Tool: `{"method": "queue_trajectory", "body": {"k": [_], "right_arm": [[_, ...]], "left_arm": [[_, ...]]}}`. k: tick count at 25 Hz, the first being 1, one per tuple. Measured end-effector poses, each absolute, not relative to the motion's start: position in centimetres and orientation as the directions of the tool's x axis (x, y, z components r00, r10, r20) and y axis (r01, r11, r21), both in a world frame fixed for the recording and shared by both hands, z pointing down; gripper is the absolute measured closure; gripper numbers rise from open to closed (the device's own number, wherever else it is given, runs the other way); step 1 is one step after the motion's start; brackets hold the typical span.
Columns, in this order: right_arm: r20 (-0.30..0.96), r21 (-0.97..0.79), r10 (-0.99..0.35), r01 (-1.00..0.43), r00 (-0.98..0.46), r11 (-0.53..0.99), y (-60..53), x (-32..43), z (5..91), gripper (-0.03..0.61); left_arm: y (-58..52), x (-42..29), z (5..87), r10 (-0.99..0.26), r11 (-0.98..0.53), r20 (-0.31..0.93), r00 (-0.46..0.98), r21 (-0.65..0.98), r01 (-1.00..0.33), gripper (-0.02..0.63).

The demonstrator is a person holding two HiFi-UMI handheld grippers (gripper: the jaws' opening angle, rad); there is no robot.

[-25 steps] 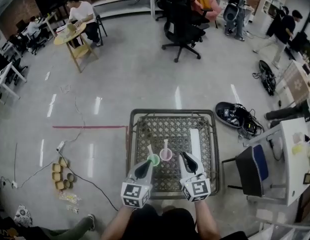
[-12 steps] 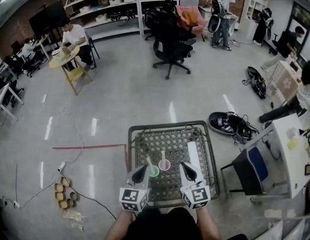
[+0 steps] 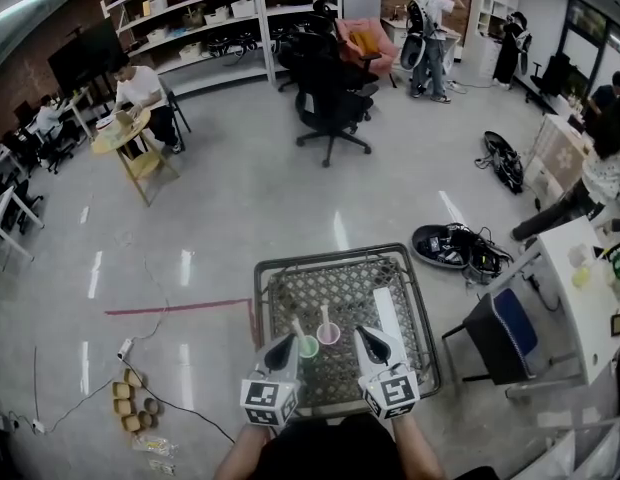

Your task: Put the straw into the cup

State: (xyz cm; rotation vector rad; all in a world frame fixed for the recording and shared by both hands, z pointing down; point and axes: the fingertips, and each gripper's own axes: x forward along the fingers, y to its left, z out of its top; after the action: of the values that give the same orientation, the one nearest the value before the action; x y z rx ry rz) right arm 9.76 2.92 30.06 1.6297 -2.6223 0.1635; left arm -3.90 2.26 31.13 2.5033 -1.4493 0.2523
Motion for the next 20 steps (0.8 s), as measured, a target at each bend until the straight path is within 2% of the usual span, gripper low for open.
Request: {"method": "queue_trajectory", "body": {"k": [20], "right_arm": [[0.104,-0.081,-0.894,-0.9,-0.435,0.428,4.7,10.2,30.3,0.574]], "left_arm": [[3.6,-3.3,31.2,-0.824,-0.484,0.267,0.5,0.128,-0.866,0.607]]}}
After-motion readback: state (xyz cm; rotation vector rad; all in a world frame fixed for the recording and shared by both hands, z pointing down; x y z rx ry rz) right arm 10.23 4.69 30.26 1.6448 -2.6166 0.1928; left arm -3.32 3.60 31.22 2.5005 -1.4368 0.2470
